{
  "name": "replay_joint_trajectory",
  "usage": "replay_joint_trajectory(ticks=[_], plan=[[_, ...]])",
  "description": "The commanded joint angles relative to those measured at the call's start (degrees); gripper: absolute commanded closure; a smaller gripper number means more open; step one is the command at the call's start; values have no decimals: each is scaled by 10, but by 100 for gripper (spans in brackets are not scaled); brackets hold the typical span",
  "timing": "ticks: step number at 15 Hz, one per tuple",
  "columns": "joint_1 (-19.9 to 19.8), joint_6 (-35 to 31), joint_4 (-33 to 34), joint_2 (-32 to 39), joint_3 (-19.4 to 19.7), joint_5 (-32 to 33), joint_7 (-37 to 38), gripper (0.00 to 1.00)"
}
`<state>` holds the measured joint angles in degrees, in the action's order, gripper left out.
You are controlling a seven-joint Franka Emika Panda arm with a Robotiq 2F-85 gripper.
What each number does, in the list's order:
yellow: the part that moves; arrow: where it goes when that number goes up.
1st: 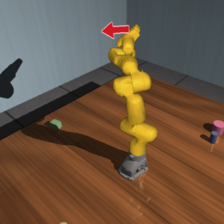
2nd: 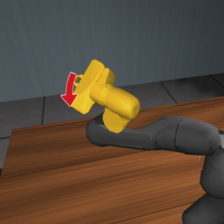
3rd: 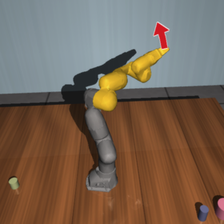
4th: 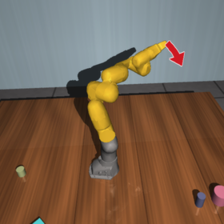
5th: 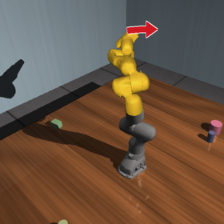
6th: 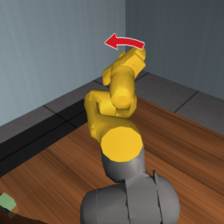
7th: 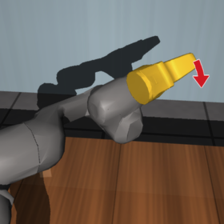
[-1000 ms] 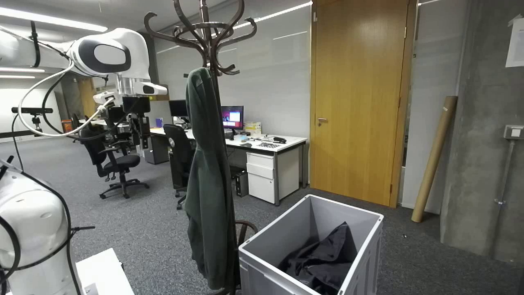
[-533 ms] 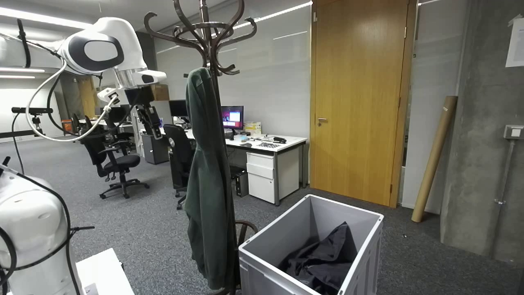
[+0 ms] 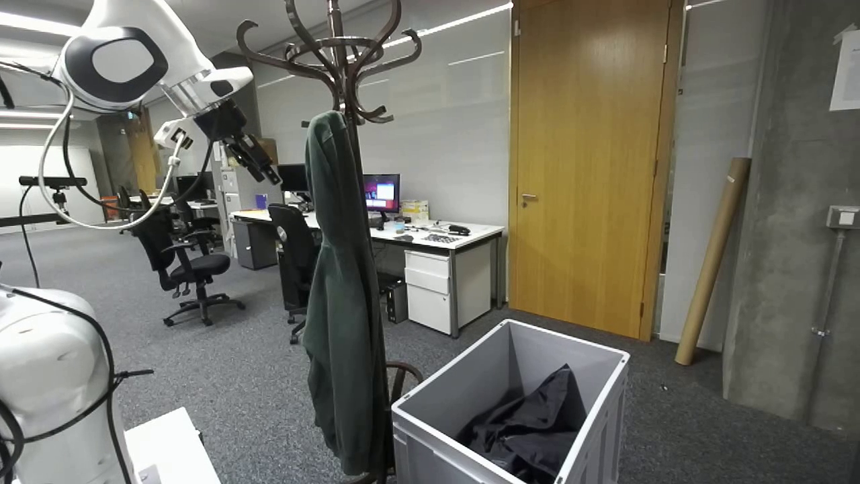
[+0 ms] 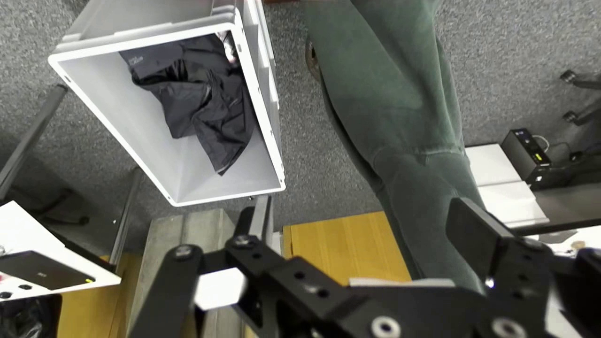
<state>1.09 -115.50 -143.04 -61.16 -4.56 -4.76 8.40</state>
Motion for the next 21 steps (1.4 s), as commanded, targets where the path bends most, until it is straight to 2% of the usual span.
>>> replay_joint_trajectory(ticks=[1,8,14,21], plan=[[-2,-5,2,-4,4,0,-6,0],[-4,-21,-3,-15,4,11,-17,0],[5,-167,-13,-21,28,37,-80,0],[28,-333,-22,0,55,33,-140,0]])
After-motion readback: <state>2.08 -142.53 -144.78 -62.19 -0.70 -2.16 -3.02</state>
